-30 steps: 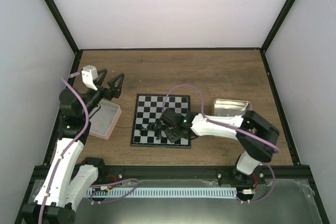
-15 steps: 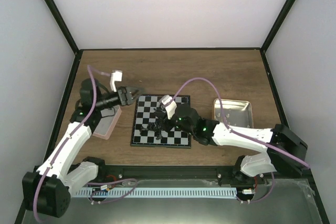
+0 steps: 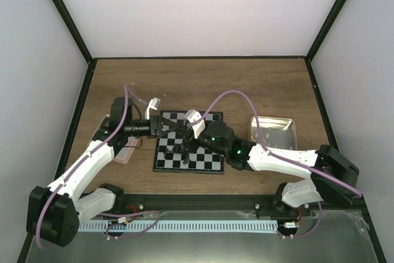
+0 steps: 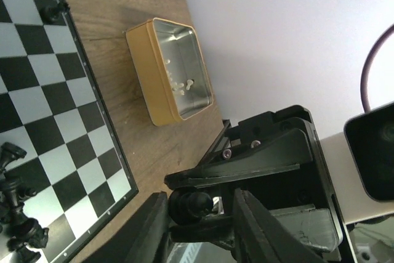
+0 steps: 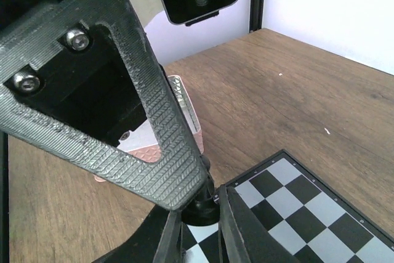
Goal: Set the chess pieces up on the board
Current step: Place the chess piece on the chessboard.
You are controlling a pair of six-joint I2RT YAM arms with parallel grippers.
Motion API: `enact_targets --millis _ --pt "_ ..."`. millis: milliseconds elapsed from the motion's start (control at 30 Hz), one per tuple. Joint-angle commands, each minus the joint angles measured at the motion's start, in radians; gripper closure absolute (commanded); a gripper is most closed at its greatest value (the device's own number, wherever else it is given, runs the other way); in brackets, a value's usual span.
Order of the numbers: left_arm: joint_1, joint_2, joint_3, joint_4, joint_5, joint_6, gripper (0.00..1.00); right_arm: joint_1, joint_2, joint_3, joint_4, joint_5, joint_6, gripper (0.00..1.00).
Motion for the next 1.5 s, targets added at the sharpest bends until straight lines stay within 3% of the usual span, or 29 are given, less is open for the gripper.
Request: enact_targets --millis 0,233,533,600,733,833,1000,1233,1367,1467 --pt "-0.011 0.02 -0.011 -0.003 0.024 0.002 0.72 0.007 0.005 0.007 0.019 -0.005 -0.019 0.85" --pt "-0.011 0.029 -0.006 -0.009 0.005 0.043 0.96 0.007 0.017 0.017 0.001 -0.003 -0.015 0.85" --pt "-0.013 0.025 0.014 -0.017 -0.054 0.083 0.96 0.007 0.012 0.012 -0.019 0.006 -0.003 0.82" --pt "-0.013 0.025 0.017 -0.012 -0.06 0.086 0.96 0.007 0.011 0.012 -0.029 0.014 0.009 0.76" --pt "-0.013 0.022 0.028 -0.029 -0.109 0.104 0.96 0.007 0.009 0.02 -0.066 0.043 0.038 0.55" --pt "-0.013 0.02 0.044 -0.075 -0.214 0.136 0.96 0.001 -0.016 0.003 -0.097 0.061 0.073 0.49" --pt "-0.027 0.019 0.068 -0.128 -0.413 0.19 0.96 -0.055 -0.101 -0.066 -0.171 0.079 0.213 0.48" --pt "-0.273 0.13 0.146 -0.069 -0.71 0.221 0.96 -0.273 -0.214 -0.113 -0.429 0.146 0.538 0.48" --pt "-0.419 0.267 0.22 -0.023 -0.89 0.266 0.96 -0.406 -0.285 -0.121 -0.601 0.211 0.755 0.45" --pt "-0.531 0.399 0.312 -0.019 -0.995 0.325 0.96 -0.451 -0.342 -0.125 -0.684 0.278 0.828 0.43"
